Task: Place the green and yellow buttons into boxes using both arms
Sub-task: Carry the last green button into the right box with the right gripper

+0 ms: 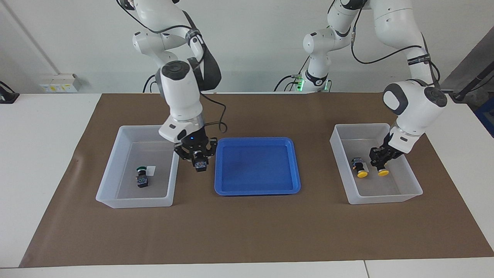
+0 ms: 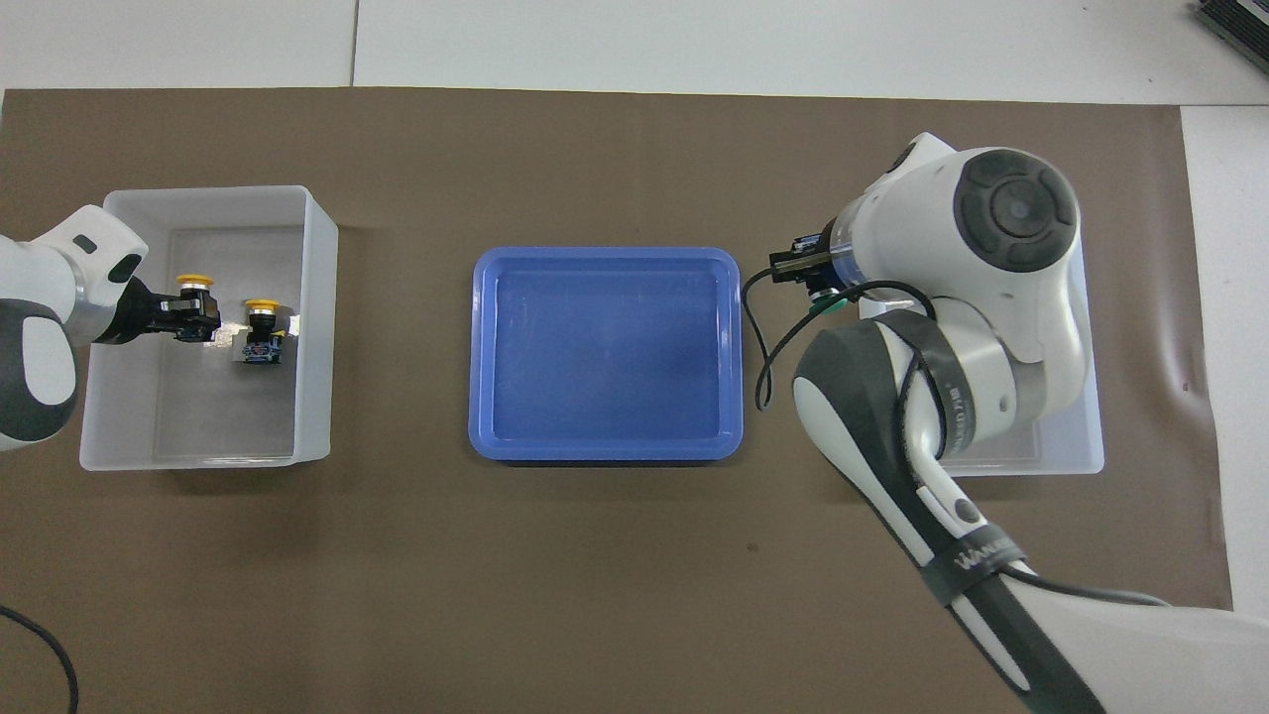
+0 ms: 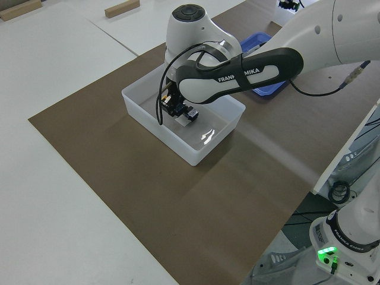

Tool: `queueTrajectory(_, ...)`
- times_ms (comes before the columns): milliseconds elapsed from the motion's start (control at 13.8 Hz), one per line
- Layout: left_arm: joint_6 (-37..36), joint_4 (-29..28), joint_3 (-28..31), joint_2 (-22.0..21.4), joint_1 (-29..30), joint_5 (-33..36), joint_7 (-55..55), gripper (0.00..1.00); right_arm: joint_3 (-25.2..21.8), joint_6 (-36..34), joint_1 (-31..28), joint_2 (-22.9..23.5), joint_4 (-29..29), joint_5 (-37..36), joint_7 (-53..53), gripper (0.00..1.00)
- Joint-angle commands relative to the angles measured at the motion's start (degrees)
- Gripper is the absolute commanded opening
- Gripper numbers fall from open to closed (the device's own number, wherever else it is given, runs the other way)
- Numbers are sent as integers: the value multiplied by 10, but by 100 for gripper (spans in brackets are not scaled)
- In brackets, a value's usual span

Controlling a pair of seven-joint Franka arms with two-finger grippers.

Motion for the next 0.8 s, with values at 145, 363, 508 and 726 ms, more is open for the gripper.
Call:
queueTrajectory(145,54,-24,-3,14,10,-1,11,0,9,-42,-88,-44,-59,-4,-170,0)
queueTrajectory(363,64,-30,-3,24,11,-1,11,0,9,14,-131,-66,-142,-4,-239,0)
queueTrajectory(508,66,-35,-3,25,11,-1,11,0,9,67,-141,-66,-195,-3,-260,0)
queueTrajectory(726,80,-51,-3,25,19,-1,11,0,9,121,-141,-60,-243,-3,-259,16)
